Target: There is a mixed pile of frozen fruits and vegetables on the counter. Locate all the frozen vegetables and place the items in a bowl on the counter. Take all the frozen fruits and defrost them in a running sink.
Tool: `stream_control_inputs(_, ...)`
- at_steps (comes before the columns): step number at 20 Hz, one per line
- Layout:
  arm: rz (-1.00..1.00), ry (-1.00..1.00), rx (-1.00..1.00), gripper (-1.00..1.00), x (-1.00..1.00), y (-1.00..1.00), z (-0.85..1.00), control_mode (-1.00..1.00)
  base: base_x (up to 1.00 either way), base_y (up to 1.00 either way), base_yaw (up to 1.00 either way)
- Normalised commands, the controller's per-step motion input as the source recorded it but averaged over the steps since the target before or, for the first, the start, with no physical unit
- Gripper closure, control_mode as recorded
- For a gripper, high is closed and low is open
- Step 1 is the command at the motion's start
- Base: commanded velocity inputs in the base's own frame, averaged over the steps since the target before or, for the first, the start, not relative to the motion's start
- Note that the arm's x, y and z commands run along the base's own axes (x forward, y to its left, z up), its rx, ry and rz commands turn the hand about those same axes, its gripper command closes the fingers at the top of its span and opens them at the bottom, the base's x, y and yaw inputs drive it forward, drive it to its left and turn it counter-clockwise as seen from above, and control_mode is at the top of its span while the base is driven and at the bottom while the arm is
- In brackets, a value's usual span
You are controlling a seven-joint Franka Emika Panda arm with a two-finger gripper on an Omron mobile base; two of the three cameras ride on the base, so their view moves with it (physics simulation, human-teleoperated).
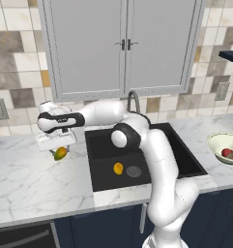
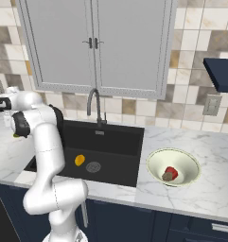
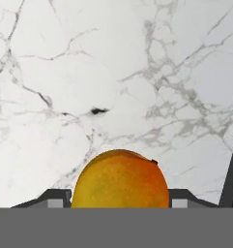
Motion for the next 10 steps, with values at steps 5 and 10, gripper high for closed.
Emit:
stream_control_inputs(5,0.0,-0.06,0.01,1.0,-0.31,-0.42,0.07,-1.0,0.0,0.0,0.0)
stream_control_inputs(10,-0.01,-0.02,0.1,1.0,-0.15,-0.45,0.0,-1.0,0.0,0.0,0.0)
